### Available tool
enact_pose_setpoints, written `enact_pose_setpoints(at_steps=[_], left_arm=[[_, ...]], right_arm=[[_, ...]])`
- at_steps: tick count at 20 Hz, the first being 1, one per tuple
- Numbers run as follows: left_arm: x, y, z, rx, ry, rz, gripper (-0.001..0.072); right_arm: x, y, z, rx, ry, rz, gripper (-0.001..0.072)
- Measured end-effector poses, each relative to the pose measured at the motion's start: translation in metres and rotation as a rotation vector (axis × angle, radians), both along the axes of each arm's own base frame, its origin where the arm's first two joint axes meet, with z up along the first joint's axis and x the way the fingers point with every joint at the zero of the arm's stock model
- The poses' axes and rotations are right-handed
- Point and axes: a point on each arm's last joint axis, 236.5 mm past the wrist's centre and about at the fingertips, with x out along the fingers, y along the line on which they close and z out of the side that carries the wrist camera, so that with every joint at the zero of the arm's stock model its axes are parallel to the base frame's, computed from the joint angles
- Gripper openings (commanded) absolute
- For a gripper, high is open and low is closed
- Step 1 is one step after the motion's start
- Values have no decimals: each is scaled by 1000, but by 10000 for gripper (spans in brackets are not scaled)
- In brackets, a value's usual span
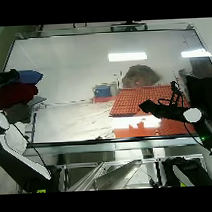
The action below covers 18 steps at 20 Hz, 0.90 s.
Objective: Fold the shirts.
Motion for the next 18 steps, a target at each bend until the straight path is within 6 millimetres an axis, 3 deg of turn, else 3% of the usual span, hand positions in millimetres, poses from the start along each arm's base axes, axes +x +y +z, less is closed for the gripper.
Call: enact_pose_setpoints(at_steps=[3,6,8,9,11,13,16,18], left_arm=[[7,-5,-26,81,41,-29,48],[9,-8,-30,112,61,-44,31],[10,-13,-13,120,48,-51,31],[13,-17,5,114,18,-51,31],[23,-40,58,58,-90,-55,31],[30,-77,132,-31,-239,-76,31],[23,-164,253,-187,-454,-194,31],[-1,-235,313,-284,-519,-331,31]], right_arm=[[0,0,0,0,0,0,654],[0,0,0,0,0,0,653],[0,0,0,0,0,0,646],[0,0,0,0,0,0,646],[0,0,0,1,0,-1,646],[0,0,0,3,0,-1,645],[0,1,0,3,1,0,644],[-1,1,0,4,4,2,641]])
